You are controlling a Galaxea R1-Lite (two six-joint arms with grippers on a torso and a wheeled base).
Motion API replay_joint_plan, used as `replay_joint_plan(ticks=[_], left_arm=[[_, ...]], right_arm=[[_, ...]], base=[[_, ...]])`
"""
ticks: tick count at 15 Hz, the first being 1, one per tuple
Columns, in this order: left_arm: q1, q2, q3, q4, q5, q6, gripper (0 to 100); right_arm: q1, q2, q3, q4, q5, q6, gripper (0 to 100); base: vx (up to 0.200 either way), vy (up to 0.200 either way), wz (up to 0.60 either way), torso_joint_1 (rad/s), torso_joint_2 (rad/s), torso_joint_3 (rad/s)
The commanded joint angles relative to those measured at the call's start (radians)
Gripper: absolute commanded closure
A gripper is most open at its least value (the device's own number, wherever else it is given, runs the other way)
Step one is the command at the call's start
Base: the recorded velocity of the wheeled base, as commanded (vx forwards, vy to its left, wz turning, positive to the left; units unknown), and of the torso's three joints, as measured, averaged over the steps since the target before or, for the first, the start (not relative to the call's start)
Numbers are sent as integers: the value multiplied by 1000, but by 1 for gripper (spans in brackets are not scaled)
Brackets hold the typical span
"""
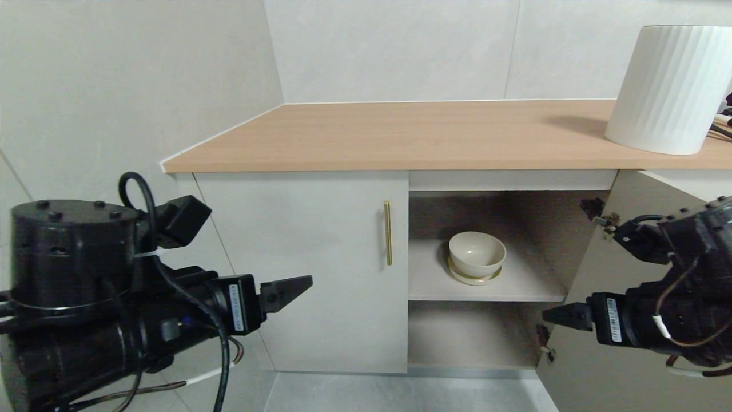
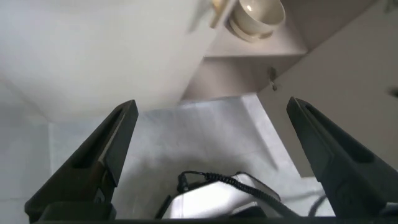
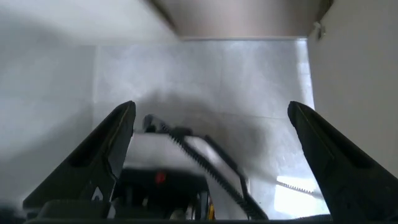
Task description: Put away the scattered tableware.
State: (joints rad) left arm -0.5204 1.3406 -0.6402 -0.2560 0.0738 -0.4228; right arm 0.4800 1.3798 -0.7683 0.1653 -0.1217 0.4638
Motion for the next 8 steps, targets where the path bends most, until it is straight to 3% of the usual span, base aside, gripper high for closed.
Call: replay_joint_plan(ticks=[1, 5, 8], left_arm=[[28, -90, 39, 0, -3, 1, 0], [28, -67, 53, -2, -3, 1, 0], [28, -66, 63, -2, -49, -1, 0]], right_arm=[[23, -137, 47, 14, -1, 4, 0], [35, -127, 69, 13, 2, 4, 0], [48, -134, 76, 16, -4, 3, 0]], base=[[0, 0, 0, 0, 0, 0], [0, 0, 0, 0, 0, 0], [-200, 0, 0, 7, 6, -1]])
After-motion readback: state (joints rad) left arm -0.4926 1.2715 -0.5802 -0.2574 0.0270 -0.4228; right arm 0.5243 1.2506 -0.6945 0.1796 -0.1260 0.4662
